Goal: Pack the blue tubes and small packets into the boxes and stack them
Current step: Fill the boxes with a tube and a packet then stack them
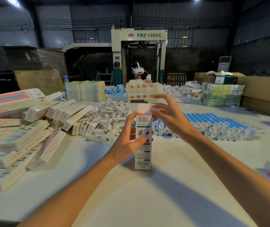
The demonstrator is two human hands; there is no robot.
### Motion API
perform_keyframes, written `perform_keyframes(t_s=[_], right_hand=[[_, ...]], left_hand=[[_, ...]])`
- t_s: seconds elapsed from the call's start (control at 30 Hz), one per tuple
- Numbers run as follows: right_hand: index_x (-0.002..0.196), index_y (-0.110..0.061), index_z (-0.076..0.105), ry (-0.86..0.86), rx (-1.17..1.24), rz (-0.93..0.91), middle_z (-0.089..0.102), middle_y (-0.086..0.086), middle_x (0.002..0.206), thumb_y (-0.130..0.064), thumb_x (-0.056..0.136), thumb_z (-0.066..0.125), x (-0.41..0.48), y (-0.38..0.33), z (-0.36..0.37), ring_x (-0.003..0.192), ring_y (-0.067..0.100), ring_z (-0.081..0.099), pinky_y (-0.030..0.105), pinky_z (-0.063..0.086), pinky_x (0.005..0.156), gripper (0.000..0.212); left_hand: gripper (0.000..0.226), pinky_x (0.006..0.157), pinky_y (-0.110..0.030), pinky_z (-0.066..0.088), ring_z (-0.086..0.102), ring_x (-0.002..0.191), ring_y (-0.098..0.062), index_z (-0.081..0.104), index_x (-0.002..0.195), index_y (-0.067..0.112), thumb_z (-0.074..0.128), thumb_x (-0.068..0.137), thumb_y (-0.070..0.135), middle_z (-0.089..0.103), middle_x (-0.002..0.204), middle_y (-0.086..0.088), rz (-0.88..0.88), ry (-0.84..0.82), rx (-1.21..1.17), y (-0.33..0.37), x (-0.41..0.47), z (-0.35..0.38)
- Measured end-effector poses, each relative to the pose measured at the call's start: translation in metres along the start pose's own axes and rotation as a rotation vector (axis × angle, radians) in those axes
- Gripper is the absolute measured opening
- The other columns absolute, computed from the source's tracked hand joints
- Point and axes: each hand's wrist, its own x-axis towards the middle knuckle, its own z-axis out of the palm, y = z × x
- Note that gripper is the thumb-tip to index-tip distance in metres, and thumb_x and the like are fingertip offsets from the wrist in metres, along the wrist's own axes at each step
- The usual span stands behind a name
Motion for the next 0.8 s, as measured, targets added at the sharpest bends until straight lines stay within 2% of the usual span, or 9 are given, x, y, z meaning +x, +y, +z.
perform_keyframes(t_s=[0.13,0.23,0.27,0.33,0.4,0.47,0.53,0.67,0.8], right_hand=[[0.124,-0.006,0.063,-0.023,-0.289,-0.112,0.069,0.002,0.119,-0.005,0.098,0.066,0.011,-0.006,0.0,0.105,0.014,0.069,0.027,0.059,0.092,0.026],[0.116,-0.008,0.065,0.018,-0.343,-0.182,0.07,-0.005,0.109,-0.006,0.097,0.068,0.008,-0.002,0.006,0.098,0.005,0.069,0.017,0.057,0.087,0.019],[0.112,-0.009,0.065,0.033,-0.378,-0.203,0.07,-0.008,0.104,-0.007,0.097,0.067,0.007,0.001,0.008,0.095,0.001,0.069,0.013,0.056,0.084,0.015],[0.107,-0.011,0.066,0.055,-0.46,-0.237,0.07,-0.009,0.1,-0.006,0.098,0.067,0.006,0.005,0.01,0.089,0.002,0.067,0.011,0.054,0.079,0.011],[0.107,-0.012,0.067,0.044,-0.527,-0.268,0.07,-0.008,0.102,-0.006,0.098,0.067,0.005,0.006,0.011,0.09,0.006,0.065,0.016,0.055,0.08,0.011],[0.108,-0.013,0.066,0.0,-0.478,-0.263,0.07,-0.016,0.103,-0.008,0.099,0.065,0.003,0.007,0.009,0.094,0.002,0.066,0.018,0.058,0.082,0.011],[0.108,-0.013,0.066,-0.058,-0.305,-0.208,0.072,-0.018,0.103,-0.011,0.102,0.062,-0.001,0.006,0.006,0.102,-0.001,0.069,0.014,0.056,0.082,0.008],[0.106,-0.011,0.07,-0.062,-0.001,-0.065,0.078,-0.003,0.103,-0.023,0.102,0.065,-0.008,-0.001,0.005,0.101,0.016,0.074,0.025,0.061,0.079,0.014],[0.103,-0.009,0.073,-0.036,0.096,0.04,0.078,0.003,0.103,-0.02,0.096,0.074,-0.012,-0.002,0.007,0.102,0.021,0.073,0.035,0.063,0.085,0.013]], left_hand=[[0.081,0.104,-0.055,0.056,0.072,0.115,-0.034,0.02,0.154,0.04,0.077,0.097,0.024,0.07,0.127,-0.013,-0.016,-0.042,-0.068,-0.001,-0.004,0.004],[0.102,0.091,-0.032,0.06,0.074,0.107,-0.022,0.014,0.149,0.052,0.09,0.084,0.03,0.071,0.115,0.007,-0.037,-0.017,0.001,-0.003,-0.003,0.012],[0.105,0.089,-0.029,0.06,0.075,0.104,-0.02,0.014,0.147,0.054,0.092,0.082,0.028,0.071,0.112,0.01,-0.043,-0.002,0.015,-0.005,-0.003,0.014],[0.107,0.087,-0.032,0.061,0.075,0.1,-0.02,0.013,0.144,0.056,0.091,0.081,0.02,0.071,0.108,0.006,-0.053,0.023,0.014,-0.007,-0.001,0.014],[0.106,0.084,-0.037,0.064,0.076,0.097,-0.024,0.017,0.142,0.058,0.089,0.081,0.01,0.068,0.111,-0.007,-0.066,0.04,-0.021,-0.007,-0.002,0.013],[0.105,0.077,-0.044,0.067,0.076,0.093,-0.03,0.023,0.141,0.059,0.085,0.081,0.0,0.064,0.112,-0.016,-0.069,0.04,-0.065,-0.004,-0.004,0.011],[0.105,0.071,-0.042,0.067,0.075,0.09,-0.028,0.024,0.14,0.06,0.082,0.081,-0.004,0.063,0.113,-0.018,-0.048,0.038,-0.037,-0.003,-0.006,0.009],[0.108,0.063,-0.032,0.064,0.075,0.087,-0.021,0.022,0.136,0.064,0.081,0.08,-0.007,0.064,0.111,-0.015,-0.021,0.042,0.041,-0.001,-0.006,0.008],[0.112,0.063,-0.042,0.066,0.075,0.085,-0.027,0.021,0.138,0.065,0.082,0.076,-0.005,0.063,0.114,-0.016,-0.034,0.033,0.052,0.0,-0.006,0.006]])
